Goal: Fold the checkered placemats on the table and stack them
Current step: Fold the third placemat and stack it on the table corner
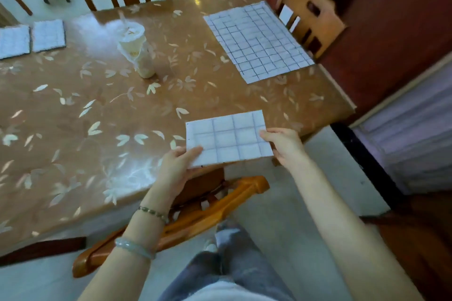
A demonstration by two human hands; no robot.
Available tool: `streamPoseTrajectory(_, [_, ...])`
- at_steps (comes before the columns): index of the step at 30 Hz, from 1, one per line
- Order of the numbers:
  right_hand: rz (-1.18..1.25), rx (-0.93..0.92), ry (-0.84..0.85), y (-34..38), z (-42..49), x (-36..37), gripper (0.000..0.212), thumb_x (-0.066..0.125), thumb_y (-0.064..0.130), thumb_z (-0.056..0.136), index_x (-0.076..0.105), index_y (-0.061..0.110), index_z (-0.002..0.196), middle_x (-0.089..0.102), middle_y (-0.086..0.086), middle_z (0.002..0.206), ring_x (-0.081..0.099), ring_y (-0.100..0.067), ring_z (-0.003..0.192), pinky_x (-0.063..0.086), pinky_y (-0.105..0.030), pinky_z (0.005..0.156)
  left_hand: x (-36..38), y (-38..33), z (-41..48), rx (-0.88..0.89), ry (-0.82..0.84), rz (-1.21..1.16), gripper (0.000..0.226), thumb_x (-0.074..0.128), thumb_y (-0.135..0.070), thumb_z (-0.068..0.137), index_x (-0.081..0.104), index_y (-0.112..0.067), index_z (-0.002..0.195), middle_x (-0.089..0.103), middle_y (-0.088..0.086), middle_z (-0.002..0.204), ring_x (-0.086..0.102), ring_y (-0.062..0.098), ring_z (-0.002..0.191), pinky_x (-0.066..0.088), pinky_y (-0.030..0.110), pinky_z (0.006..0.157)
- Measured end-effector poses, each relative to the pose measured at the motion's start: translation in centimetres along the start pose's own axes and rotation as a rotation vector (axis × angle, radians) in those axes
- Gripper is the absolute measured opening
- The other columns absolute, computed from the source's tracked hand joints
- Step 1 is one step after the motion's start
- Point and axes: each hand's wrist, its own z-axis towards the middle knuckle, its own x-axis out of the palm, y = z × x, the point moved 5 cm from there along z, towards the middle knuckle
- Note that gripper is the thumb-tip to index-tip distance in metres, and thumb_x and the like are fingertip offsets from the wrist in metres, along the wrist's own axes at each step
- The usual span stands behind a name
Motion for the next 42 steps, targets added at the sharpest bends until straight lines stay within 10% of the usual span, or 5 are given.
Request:
streamPoseTrajectory(4, [0.181, 0.015, -0.128, -1.8, -4.0, -6.5, 0.013, 0.065, -0.001, 0.083, 0.062, -0.003, 0.095, 0.065, -0.013, 0.084, 0.062, -0.02, 0.068, 0.055, -0.024, 0.05, 4.8, 0.3, -1.3, 0.015, 0.072, 0.117, 0.01, 0.069, -0.012, 0.087, 0.067, -0.003, 0.091, 0.075, 0.005, 0.078, 0.072, 0.025, 0.084, 0.058, 0.041, 0.08])
streamPoseTrajectory(16, [0.386, -0.017, -0.39, -3.4, -8.9, -23.8, 0.005, 0.064, 0.0, 0.084, 0.064, 0.001, 0.08, 0.068, -0.012, 0.078, 0.065, -0.022, 0.07, 0.055, -0.035, 0.065, 22.4, 1.9, -2.8, 0.037, 0.395, 0.43, 0.02, 0.071, -0.021, 0.085, 0.071, -0.001, 0.084, 0.075, 0.013, 0.081, 0.072, 0.023, 0.074, 0.059, 0.028, 0.064])
streamPoseTrajectory(29, [0.353, -0.119, -0.449, 0.0, -3.5, -45.6, 0.006, 0.068, 0.002, 0.082, 0.07, 0.004, 0.087, 0.073, -0.013, 0.085, 0.07, -0.024, 0.079, 0.058, -0.036, 0.071, 44.3, 7.6, -3.4, 0.07, 0.349, 0.398, 0.013, 0.069, -0.02, 0.087, 0.071, -0.007, 0.084, 0.071, -0.002, 0.066, 0.068, 0.012, 0.063, 0.054, 0.023, 0.058])
streamPoseTrajectory(34, [0.333, -0.111, -0.412, 1.3, 0.5, -49.6, 0.005, 0.069, 0.005, 0.081, 0.07, 0.004, 0.086, 0.073, -0.015, 0.087, 0.07, -0.029, 0.086, 0.058, -0.042, 0.078, 48.7, 7.9, -1.3, 0.036, 0.318, 0.36, 0.014, 0.071, -0.02, 0.084, 0.071, -0.006, 0.082, 0.072, 0.003, 0.073, 0.068, 0.017, 0.073, 0.055, 0.038, 0.079])
streamPoseTrajectory(42, [0.297, -0.077, -0.34, 5.5, 10.9, -52.4, 0.008, 0.069, 0.005, 0.082, 0.07, 0.011, 0.076, 0.074, -0.004, 0.072, 0.069, -0.02, 0.074, 0.056, -0.04, 0.078, 54.9, 6.3, 5.8, 0.029, 0.247, 0.315, 0.015, 0.067, -0.014, 0.087, 0.069, 0.0, 0.084, 0.072, 0.007, 0.074, 0.07, 0.016, 0.068, 0.059, 0.027, 0.064])
